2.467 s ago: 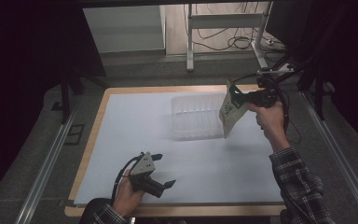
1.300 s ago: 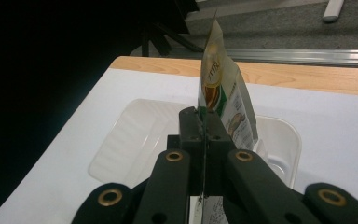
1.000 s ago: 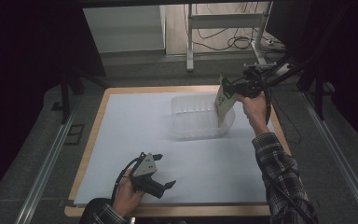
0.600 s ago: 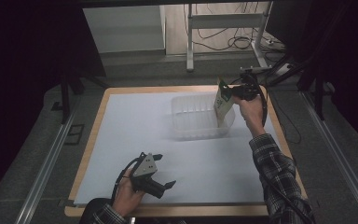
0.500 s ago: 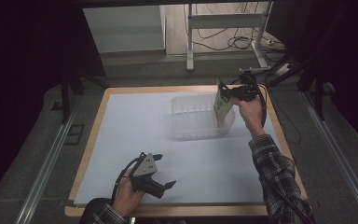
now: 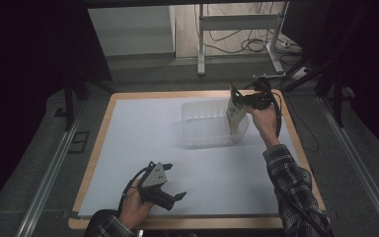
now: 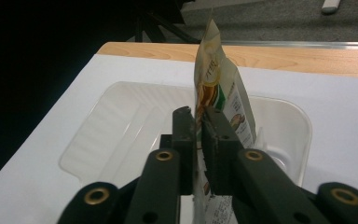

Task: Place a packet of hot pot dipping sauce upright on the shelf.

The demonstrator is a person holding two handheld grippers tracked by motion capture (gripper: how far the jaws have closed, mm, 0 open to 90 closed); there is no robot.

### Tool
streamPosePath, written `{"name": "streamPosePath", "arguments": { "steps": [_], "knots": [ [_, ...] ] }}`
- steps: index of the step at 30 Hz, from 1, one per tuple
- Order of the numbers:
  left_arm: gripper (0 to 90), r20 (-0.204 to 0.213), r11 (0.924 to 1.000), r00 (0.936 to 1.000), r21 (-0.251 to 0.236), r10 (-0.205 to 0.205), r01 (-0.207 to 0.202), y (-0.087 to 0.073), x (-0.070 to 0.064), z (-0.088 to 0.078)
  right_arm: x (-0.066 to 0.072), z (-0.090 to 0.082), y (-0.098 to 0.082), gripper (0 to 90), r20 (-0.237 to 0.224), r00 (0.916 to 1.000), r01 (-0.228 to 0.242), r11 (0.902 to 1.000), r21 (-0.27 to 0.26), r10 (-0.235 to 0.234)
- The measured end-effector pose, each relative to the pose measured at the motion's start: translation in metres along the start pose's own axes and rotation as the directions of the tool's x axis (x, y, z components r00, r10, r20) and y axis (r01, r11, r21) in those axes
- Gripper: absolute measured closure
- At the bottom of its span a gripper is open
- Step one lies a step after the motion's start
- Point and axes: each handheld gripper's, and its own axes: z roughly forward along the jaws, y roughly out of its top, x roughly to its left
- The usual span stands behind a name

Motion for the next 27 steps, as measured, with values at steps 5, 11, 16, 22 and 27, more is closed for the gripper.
{"name": "streamPosePath", "arguments": {
  "steps": [5, 11, 16, 22, 27],
  "knots": [
    [0.0, -0.002, 1.0000, 1.0000, -0.003, 0.000, 0.000, 0.000, 0.000, 0.000, 0.004, -0.001, 0.001, 75.1, 0.001, 0.9999, 0.014, 0.9999, -0.001, -0.014],
    [0.0, -0.005, 1.0000, 1.0000, -0.002, 0.003, -0.003, 0.000, 0.000, 0.000, 0.009, -0.002, 0.002, 65.1, 0.010, 0.9991, 0.040, 0.9992, -0.008, -0.040],
    [0.0, -0.004, 1.0000, 1.0000, 0.000, 0.006, -0.006, 0.000, 0.000, 0.000, 0.012, -0.003, 0.001, 54.6, 0.012, 0.9982, 0.058, 0.9982, -0.011, -0.058],
    [0.0, -0.002, 1.0000, 1.0000, 0.001, 0.007, -0.007, 0.000, -0.001, 0.001, 0.013, -0.003, -0.002, 41.4, 0.010, 0.9972, 0.074, 0.9971, -0.014, -0.074],
    [0.0, -0.002, 0.9999, 0.9999, 0.004, 0.010, -0.010, 0.000, -0.001, 0.001, 0.016, -0.003, -0.006, 34.2, 0.024, 0.9935, 0.112, 0.9936, -0.012, -0.112]
  ]
}}
